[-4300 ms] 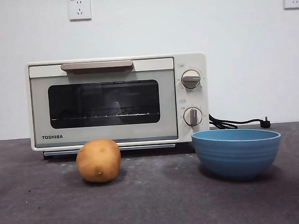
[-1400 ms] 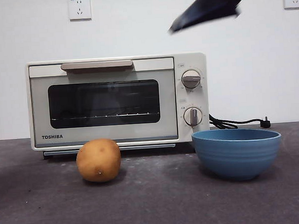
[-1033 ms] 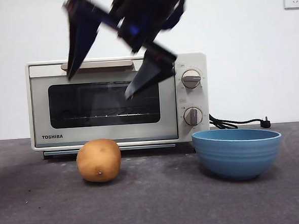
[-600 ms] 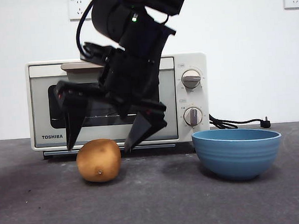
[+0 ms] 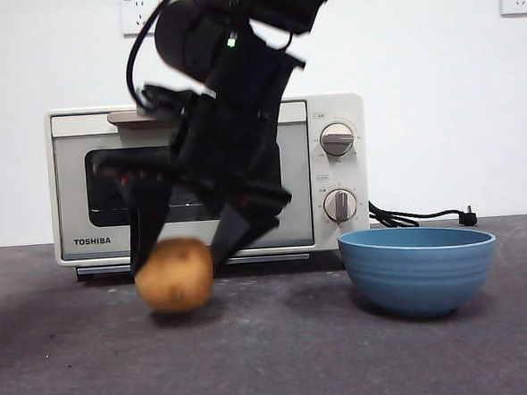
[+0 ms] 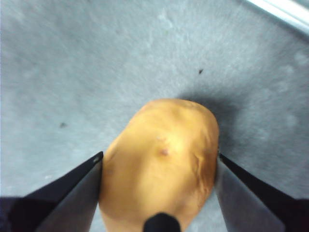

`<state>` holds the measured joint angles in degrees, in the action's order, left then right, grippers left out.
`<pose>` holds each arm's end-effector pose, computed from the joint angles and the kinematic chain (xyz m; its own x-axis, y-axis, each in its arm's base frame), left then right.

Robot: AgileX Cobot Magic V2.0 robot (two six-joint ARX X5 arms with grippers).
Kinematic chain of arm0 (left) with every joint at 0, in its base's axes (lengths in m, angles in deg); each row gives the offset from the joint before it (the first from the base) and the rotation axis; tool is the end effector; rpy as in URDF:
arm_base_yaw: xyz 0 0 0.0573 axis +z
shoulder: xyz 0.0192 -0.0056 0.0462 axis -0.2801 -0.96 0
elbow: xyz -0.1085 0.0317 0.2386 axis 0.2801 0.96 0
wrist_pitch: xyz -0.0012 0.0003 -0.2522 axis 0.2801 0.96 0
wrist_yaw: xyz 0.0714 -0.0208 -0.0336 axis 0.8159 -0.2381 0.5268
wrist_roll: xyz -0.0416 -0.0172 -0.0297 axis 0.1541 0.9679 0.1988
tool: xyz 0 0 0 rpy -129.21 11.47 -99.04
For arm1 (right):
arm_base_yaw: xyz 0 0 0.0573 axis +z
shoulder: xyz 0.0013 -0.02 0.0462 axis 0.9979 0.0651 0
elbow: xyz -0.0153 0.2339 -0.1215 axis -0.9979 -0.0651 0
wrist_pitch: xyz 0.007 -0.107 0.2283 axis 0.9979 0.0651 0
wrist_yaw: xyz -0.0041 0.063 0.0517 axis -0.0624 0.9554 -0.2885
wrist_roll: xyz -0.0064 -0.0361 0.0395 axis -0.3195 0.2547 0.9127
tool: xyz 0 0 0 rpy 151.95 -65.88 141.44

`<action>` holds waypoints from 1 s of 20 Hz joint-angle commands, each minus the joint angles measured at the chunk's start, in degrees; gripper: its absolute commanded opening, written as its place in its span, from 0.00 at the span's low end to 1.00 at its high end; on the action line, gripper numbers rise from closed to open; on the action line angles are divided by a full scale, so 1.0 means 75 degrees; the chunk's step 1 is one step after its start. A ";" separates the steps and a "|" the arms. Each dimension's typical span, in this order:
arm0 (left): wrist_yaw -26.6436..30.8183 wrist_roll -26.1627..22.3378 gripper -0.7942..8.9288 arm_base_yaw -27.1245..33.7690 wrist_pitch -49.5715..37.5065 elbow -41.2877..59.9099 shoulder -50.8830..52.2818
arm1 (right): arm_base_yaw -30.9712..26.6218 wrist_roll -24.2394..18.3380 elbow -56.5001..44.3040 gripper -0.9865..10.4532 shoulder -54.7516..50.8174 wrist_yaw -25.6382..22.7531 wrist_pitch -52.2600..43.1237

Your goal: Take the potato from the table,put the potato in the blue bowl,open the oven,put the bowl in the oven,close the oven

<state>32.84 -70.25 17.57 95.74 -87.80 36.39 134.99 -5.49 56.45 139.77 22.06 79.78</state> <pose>0.0742 -0.0183 0.3252 0.6439 -0.6756 -0.3591 0.5695 0.7366 -0.3648 0.2710 0.3121 0.1874 0.3061 0.4667 -0.8297 -0.6520 0.7379 0.1745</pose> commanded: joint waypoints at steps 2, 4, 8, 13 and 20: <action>0.0041 -0.0172 0.07 -0.0026 -0.0006 0.0015 0.0015 | 0.0003 -0.0277 0.0009 0.08 -0.1154 -0.0099 0.0487; 0.0038 -0.0181 0.07 -0.0026 -0.0009 0.0015 0.0015 | -0.0044 -0.0644 0.0009 0.08 -0.1973 -0.0673 0.1209; 0.0038 -0.0207 0.07 -0.0026 -0.0012 0.0015 0.0015 | -0.0574 -0.1014 0.0006 0.08 -0.3453 -0.1236 0.2591; 0.0026 -0.0207 0.07 -0.0026 -0.0006 0.0015 0.0015 | -0.1408 -0.1172 -0.0501 0.08 -0.3943 -0.1183 0.3115; 0.0026 -0.0207 0.07 -0.0026 0.0082 0.0015 0.0015 | -0.1839 -0.1005 -0.3072 0.08 -0.3937 -0.1180 0.0982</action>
<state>33.05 -70.88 17.52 96.39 -87.80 36.39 121.29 -13.73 34.14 109.90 13.10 87.78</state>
